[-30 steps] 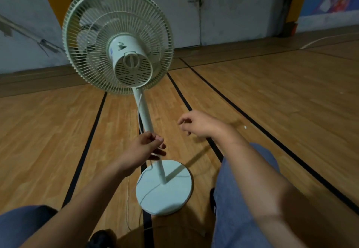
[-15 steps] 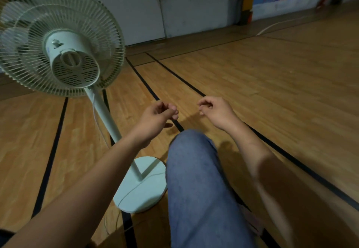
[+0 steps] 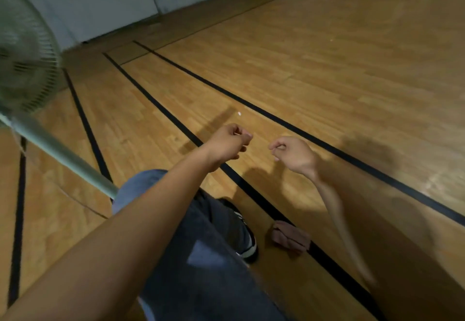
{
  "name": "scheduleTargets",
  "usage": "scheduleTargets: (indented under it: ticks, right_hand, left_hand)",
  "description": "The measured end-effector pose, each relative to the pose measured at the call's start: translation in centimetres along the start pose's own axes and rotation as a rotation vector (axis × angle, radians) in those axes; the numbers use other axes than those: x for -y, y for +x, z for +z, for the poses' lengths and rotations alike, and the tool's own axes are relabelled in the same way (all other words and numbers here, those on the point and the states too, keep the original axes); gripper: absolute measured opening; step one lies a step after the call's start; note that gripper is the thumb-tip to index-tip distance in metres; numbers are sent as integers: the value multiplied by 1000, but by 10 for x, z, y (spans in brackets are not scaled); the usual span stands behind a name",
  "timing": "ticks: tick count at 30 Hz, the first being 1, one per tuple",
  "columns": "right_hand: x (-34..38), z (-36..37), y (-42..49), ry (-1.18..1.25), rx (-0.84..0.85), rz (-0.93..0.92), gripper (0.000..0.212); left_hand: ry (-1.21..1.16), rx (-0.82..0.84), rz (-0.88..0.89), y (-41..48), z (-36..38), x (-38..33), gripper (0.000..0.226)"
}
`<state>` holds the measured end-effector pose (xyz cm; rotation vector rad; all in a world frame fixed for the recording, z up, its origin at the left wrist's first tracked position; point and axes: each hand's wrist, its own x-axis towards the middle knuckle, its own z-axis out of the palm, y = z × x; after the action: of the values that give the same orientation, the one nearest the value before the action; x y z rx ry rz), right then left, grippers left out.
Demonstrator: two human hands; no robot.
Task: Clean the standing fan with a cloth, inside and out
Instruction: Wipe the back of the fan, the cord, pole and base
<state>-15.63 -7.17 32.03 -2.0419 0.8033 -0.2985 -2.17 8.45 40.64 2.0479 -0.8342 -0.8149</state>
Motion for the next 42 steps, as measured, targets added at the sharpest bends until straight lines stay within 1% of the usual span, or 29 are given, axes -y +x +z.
scheduleTargets:
  ticks: [2,6,10,12,13,15,17,20,23,25,26,29,31,33,36,39,42]
  right_hand:
    - [-30,3,-2,2,-15,45,18]
    - [-77,9,-4,32,34,119,23]
    - [-121,19,-7,19,83,189,19]
    - [-145,23,-8,4,129,224,20]
    - [-159,28,-10,-4,143,241,22]
    - [-178,39,-14,-35,155,300,23]
    - [-197,53,-18,-67,168,360,22]
    - [-226,77,-25,-76,265,462,26]
    - [-246,96,-34,-106,311,509,27]
    - [-257,106,-39,-134,302,491,26]
    - [-261,111,-41,-149,309,481,26]
    - [-273,123,-46,-261,411,447,36]
    - [-282,133,-51,-301,460,445,41]
    - [-289,143,-56,-279,440,432,37]
    - [-293,155,-63,-273,405,407,26]
    - [-290,160,-68,-296,387,378,27]
    - [-287,161,-73,-354,347,300,28]
  left_hand:
    - [56,48,-10,17,24,10,17]
    - [151,139,-42,46,63,34,18]
    - [219,218,-148,70,103,66,22]
    - [242,272,-205,84,124,88,20]
    - [258,298,-234,89,135,99,22]
    - [306,335,-293,95,152,121,25]
    - [390,358,-328,96,168,140,24]
    - [533,433,-357,87,193,164,20]
    - [561,493,-428,80,212,184,24]
    - [585,516,-410,81,220,193,15]
    - [606,538,-391,81,223,196,16]
    - [691,605,-373,79,231,202,33]
    - [774,644,-324,80,238,209,37]
    - [809,658,-282,82,245,216,39]
    - [896,681,-215,87,257,230,41]
    - [945,716,-173,92,263,239,48]
    - [991,764,-128,94,263,244,48]
